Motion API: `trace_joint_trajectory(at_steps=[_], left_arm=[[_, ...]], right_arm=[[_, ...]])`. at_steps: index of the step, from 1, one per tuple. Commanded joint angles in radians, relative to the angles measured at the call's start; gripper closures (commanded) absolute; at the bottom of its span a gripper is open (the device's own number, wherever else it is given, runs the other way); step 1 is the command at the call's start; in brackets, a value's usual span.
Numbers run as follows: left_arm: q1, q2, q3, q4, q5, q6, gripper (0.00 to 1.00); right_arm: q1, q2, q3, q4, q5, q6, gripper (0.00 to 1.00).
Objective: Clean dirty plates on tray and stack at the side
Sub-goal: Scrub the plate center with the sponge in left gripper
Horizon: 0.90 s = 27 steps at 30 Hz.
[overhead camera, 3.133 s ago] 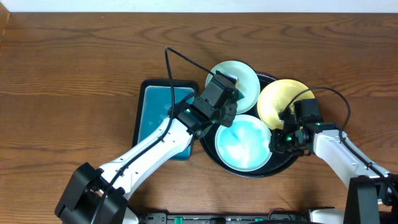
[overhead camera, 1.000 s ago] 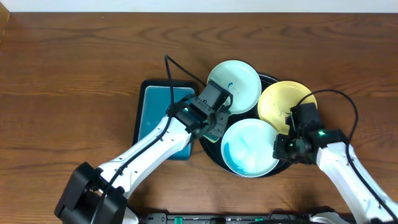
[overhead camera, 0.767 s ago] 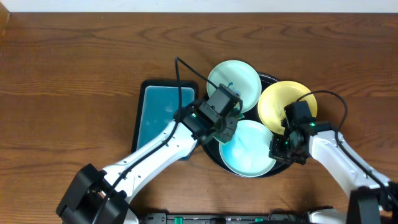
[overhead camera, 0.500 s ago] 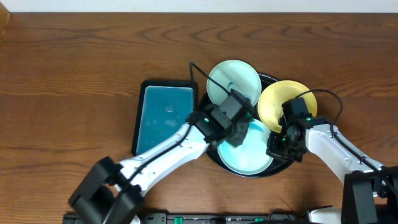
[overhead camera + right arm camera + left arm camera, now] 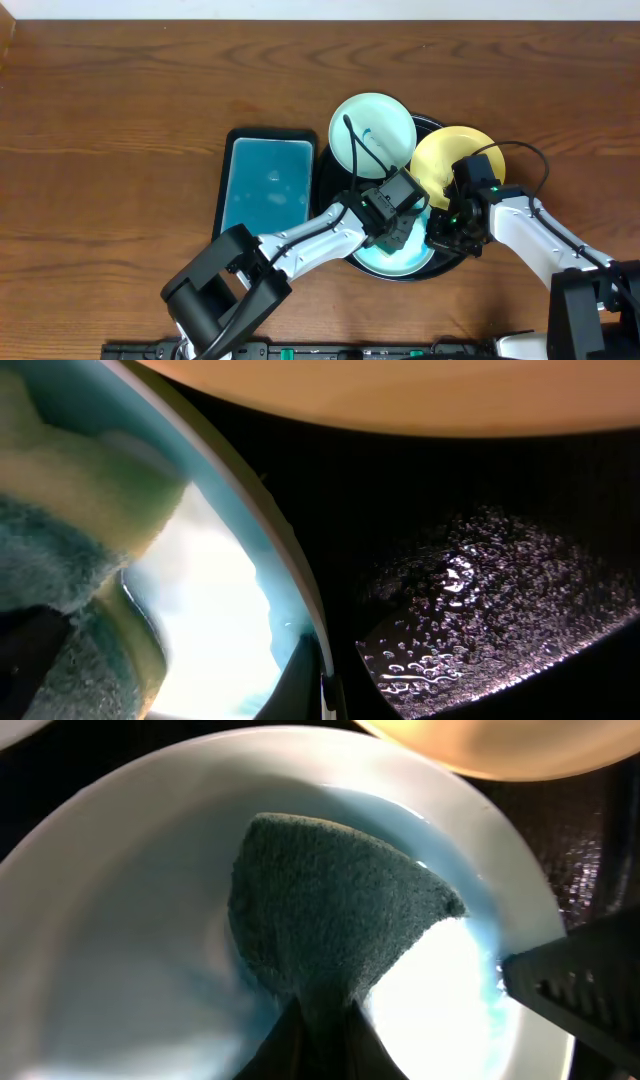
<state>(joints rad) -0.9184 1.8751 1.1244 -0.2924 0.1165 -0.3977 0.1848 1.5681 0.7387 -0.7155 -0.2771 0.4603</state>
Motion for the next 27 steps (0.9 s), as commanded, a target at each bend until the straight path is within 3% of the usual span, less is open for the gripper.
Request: trace_joint_trajectory(at_steps=[1, 5, 11, 21, 27], left_arm=[[0.016, 0.030, 0.009, -0.050, -0.147, -0.033, 0.93], [0.062, 0.029, 0.009, -0.109, -0.264, -0.115, 0.92], [0.127, 0.029, 0.009, -0.170, -0.218, -0.257, 0.93], [0.038, 0.029, 0.009, -0.108, 0.057, -0.241, 0.93], [-0.039, 0.029, 0.009, -0.106, 0.078, -0.228, 0.93]], right_arm=[[0.010, 0.054, -0.024, 0.016, 0.060, 0.003, 0.99], [0.010, 0.054, -0.024, 0.016, 0.060, 0.003, 0.99], [0.010, 0.054, -0.024, 0.016, 0.059, 0.003, 0.99], [0.010, 0.054, -0.024, 0.016, 0.059, 0.003, 0.99], [0.010, 0.054, -0.024, 0.016, 0.059, 0.003, 0.99]])
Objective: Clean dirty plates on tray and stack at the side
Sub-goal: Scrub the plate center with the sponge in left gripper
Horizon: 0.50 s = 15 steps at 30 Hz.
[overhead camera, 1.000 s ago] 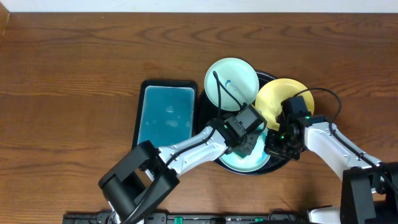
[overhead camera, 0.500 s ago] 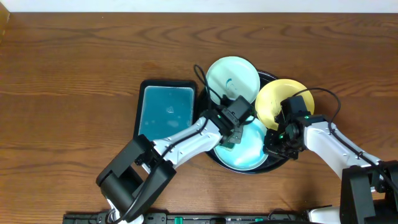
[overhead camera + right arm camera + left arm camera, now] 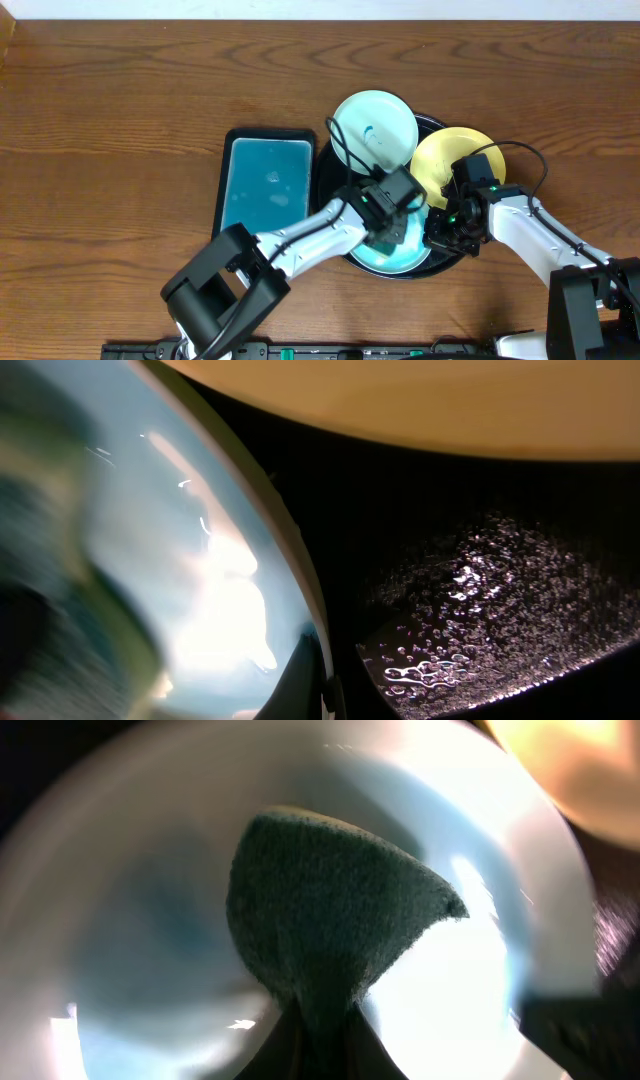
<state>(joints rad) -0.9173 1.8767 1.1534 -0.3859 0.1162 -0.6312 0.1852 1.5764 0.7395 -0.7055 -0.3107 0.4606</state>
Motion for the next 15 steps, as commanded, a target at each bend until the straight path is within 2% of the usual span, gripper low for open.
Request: trace_joint_trajectory(at_steps=[1, 6, 13, 15], left_arm=[[-0.045, 0.028, -0.020, -0.017, 0.079, 0.006, 0.93], [-0.041, 0.028, -0.020, -0.032, 0.065, 0.044, 0.93], [0.072, 0.027, -0.019, -0.036, -0.139, 0.053, 0.92], [0.117, 0.027, -0.019, -0.036, -0.156, 0.046, 0.93]], right_arm=[[0.010, 0.045, -0.024, 0.006, 0.093, 0.003, 0.99], [0.009, 0.045, -0.024, 0.006, 0.093, 0.003, 0.99], [0.010, 0.045, -0.024, -0.002, 0.093, 0.003, 0.99], [0.010, 0.045, -0.024, -0.002, 0.093, 0.003, 0.99]])
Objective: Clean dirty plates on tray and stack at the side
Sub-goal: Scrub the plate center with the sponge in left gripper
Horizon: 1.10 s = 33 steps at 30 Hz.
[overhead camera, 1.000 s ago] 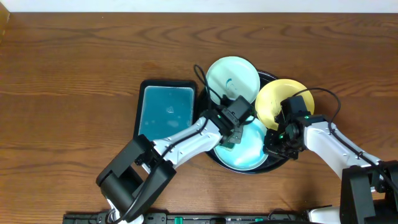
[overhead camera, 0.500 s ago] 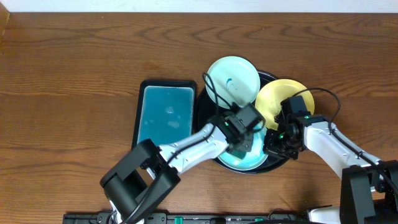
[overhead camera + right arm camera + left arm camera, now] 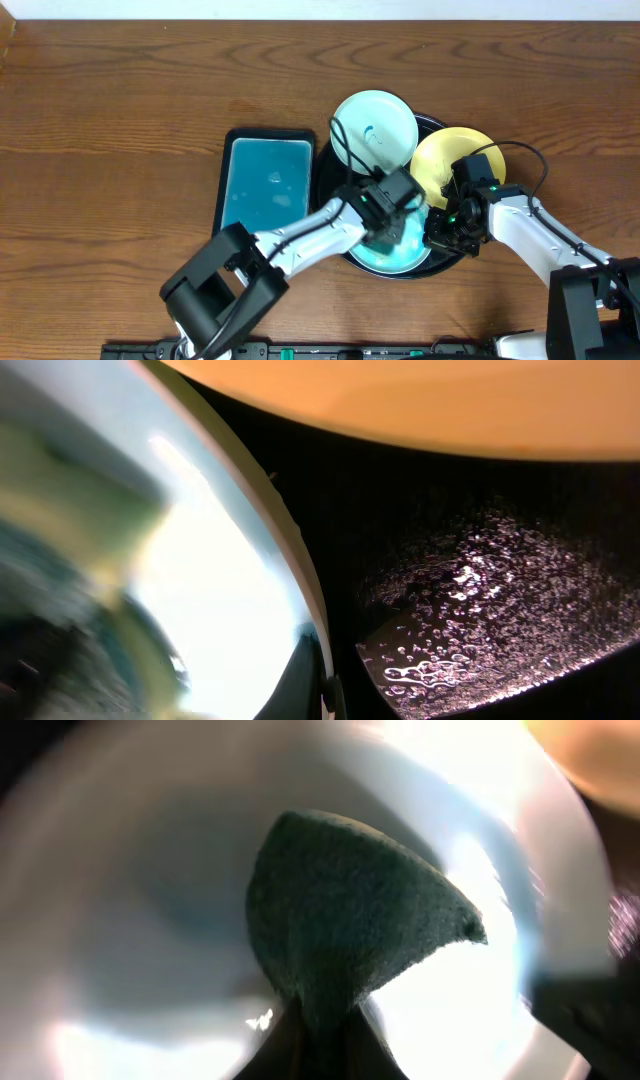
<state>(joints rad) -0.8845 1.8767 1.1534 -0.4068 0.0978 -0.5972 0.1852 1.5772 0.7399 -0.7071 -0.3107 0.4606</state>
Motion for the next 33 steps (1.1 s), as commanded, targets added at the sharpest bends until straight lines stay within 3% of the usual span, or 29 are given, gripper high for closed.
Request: trace_joint_trajectory(at_steps=[1, 5, 13, 22, 28, 31, 33], left_arm=[[0.106, 0.027, -0.019, -0.015, -0.136, 0.005, 0.92], [0.158, 0.027, -0.019, -0.031, -0.122, -0.069, 0.93], [0.092, 0.027, -0.020, -0.034, 0.105, -0.040, 0.93], [-0.089, 0.027, -0.020, -0.034, 0.092, 0.003, 0.92], [-0.056, -0.003, -0.013, -0.073, -0.026, 0.061, 0.93], [0.016, -0.073, -0.012, -0.083, -0.029, 0.122, 0.93], [0.052, -0.116, -0.012, -0.089, -0.029, 0.142, 0.93]], right_arm=[[0.009, 0.045, -0.025, 0.000, 0.093, 0.003, 0.99], [0.009, 0.045, -0.025, 0.000, 0.093, 0.003, 0.99], [0.010, 0.045, -0.025, 0.000, 0.093, 0.003, 0.99], [0.009, 0.045, -0.025, 0.000, 0.093, 0.003, 0.99], [0.009, 0.045, -0.025, 0.001, 0.093, 0.003, 0.99], [0.010, 0.045, -0.025, 0.009, 0.093, 0.003, 0.82], [0.010, 0.045, -0.025, 0.017, 0.093, 0.003, 0.82]])
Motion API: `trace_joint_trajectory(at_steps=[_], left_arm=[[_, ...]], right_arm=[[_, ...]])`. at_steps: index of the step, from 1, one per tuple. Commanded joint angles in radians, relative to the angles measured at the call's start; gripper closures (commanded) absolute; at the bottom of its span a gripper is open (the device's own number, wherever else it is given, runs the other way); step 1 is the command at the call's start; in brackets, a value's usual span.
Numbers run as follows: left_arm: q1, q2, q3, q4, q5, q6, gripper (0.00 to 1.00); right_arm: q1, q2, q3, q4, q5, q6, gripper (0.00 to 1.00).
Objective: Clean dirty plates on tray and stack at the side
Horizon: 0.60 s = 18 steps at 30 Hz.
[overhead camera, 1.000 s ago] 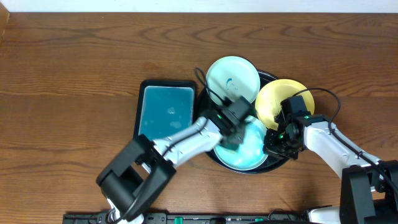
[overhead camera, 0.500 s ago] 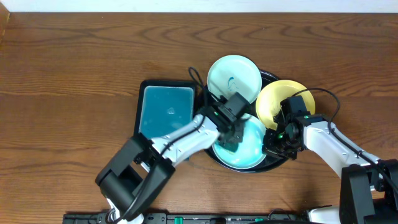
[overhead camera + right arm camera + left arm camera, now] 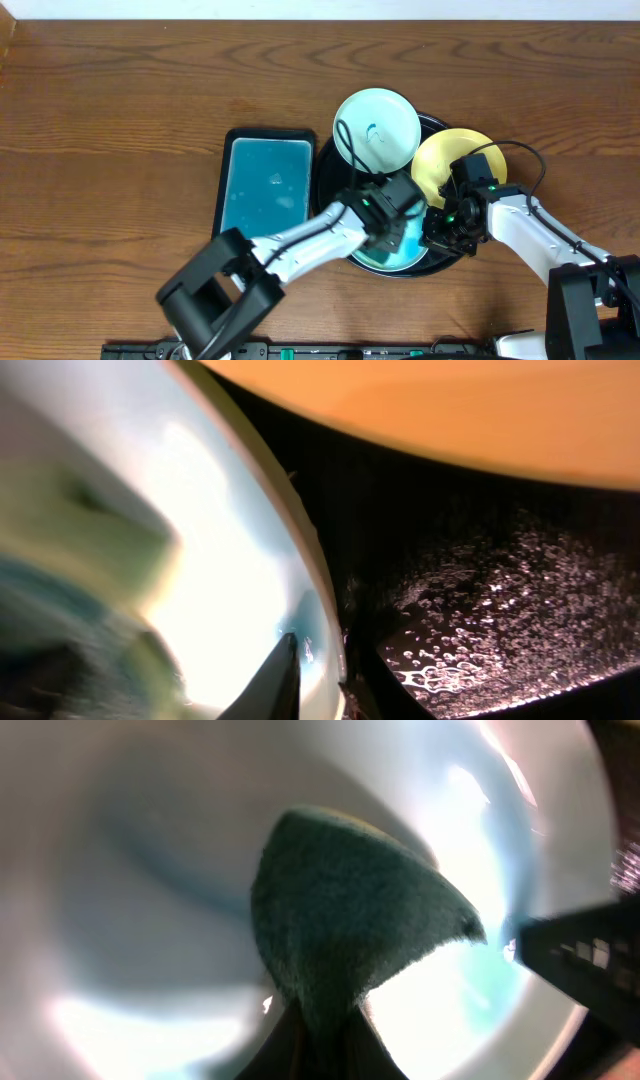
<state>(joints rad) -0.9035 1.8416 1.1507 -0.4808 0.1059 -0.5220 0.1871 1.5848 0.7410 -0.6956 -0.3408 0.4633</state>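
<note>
A light blue plate [image 3: 392,258] lies at the front of the round black tray [image 3: 446,263]. My left gripper [image 3: 396,226] is shut on a dark green sponge [image 3: 352,915], which is pressed onto the wet inside of this plate [image 3: 130,840]. My right gripper [image 3: 433,234] is shut on the plate's right rim [image 3: 303,550], one finger inside and one outside. A second light blue plate [image 3: 377,124] leans on the tray's far edge. A yellow plate [image 3: 446,156] rests at the tray's right, above my right gripper.
A black rectangular tray of blue water [image 3: 267,190] stands just left of the round tray. The round tray's floor [image 3: 490,610] is wet with droplets. Brown wooden table [image 3: 120,100] lies all around.
The sponge sits further toward the plate's right side, close to my right gripper's finger. My right gripper still clamps the rim, and the plate has tilted slightly in its view.
2.5 s ago my left gripper held the sponge in the front blue plate while my right gripper held its rim. At each later moment the sponge stood at a different spot inside the plate. The right gripper's hold has stayed the same.
</note>
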Motion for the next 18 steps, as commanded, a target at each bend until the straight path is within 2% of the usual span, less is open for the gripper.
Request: trace_joint_trajectory(at_steps=[1, 7, 11, 12, 18], left_arm=[[0.088, -0.101, -0.010, -0.017, -0.037, 0.074, 0.93], [0.208, -0.225, -0.010, -0.052, -0.040, 0.079, 0.93], [0.292, -0.243, -0.010, -0.095, -0.040, 0.080, 0.93], [0.311, -0.241, -0.011, -0.106, -0.040, 0.080, 0.93], [0.364, -0.241, -0.028, -0.134, -0.039, 0.080, 0.92]], right_arm=[[0.008, 0.037, -0.026, 0.009, 0.123, 0.000, 0.81], [0.008, 0.037, -0.026, 0.037, 0.122, 0.000, 0.84], [0.012, 0.037, -0.027, 0.038, 0.122, 0.000, 0.93], [0.012, 0.037, -0.027, 0.038, 0.122, 0.000, 0.98], [0.019, 0.037, -0.028, 0.039, 0.103, -0.006, 0.99]])
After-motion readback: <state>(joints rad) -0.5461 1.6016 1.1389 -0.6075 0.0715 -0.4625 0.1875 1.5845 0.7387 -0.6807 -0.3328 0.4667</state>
